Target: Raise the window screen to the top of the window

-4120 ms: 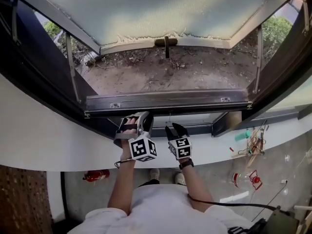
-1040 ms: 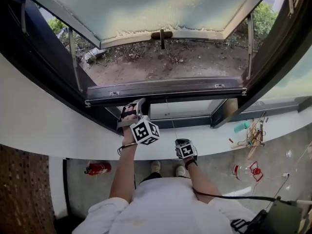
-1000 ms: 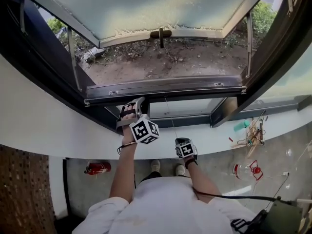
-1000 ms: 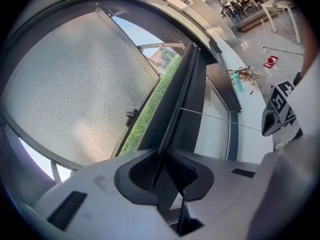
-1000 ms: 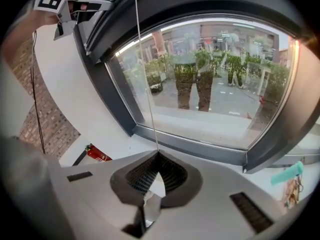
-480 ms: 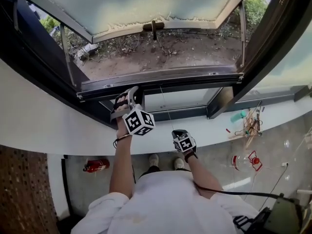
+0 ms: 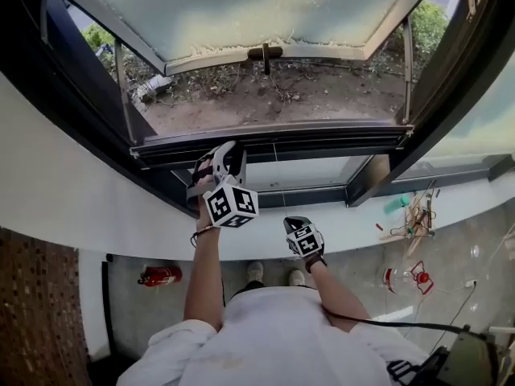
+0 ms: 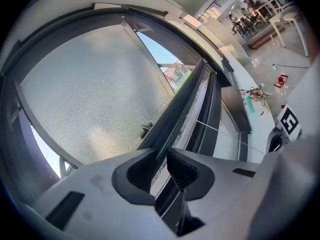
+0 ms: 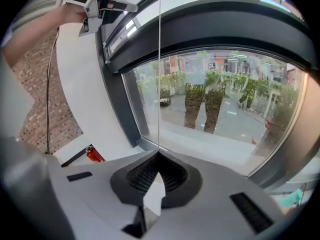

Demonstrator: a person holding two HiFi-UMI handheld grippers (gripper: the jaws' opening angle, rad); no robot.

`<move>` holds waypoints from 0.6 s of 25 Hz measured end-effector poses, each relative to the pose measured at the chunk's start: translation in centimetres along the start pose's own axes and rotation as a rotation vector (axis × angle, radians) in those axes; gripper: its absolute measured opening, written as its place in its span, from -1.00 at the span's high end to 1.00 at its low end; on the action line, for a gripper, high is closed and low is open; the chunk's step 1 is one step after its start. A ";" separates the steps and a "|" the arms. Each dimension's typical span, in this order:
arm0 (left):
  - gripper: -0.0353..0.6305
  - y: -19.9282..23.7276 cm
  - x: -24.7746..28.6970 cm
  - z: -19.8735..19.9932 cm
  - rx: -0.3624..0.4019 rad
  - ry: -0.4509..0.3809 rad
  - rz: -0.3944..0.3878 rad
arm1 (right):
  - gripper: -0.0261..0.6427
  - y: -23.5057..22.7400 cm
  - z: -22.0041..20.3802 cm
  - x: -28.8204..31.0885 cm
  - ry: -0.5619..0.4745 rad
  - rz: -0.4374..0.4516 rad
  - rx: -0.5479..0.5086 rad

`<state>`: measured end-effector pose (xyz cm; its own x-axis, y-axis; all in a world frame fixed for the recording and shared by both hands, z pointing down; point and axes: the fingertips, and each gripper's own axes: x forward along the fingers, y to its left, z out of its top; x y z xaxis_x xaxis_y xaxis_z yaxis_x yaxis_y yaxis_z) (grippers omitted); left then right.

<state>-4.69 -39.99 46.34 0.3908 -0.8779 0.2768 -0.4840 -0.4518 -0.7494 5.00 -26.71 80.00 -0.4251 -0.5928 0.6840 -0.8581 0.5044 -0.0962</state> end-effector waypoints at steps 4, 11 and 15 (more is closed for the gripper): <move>0.75 0.4 -0.5 0.3 -0.087 -0.051 0.037 | 0.92 -0.5 0.0 0.0 -0.005 -0.004 -0.002; 0.76 -0.5 -1.9 -0.6 -0.382 -0.124 0.017 | 0.92 -0.9 0.7 0.1 -0.013 -0.004 -0.007; 0.76 -2.0 -2.2 -2.1 -0.553 -0.114 -0.043 | 0.92 -0.6 1.7 0.4 -0.038 0.012 0.019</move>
<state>-6.19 -37.49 48.47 0.4862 -0.8481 0.2106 -0.7922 -0.5295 -0.3034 4.90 -28.30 79.10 -0.4457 -0.6101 0.6551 -0.8580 0.4999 -0.1181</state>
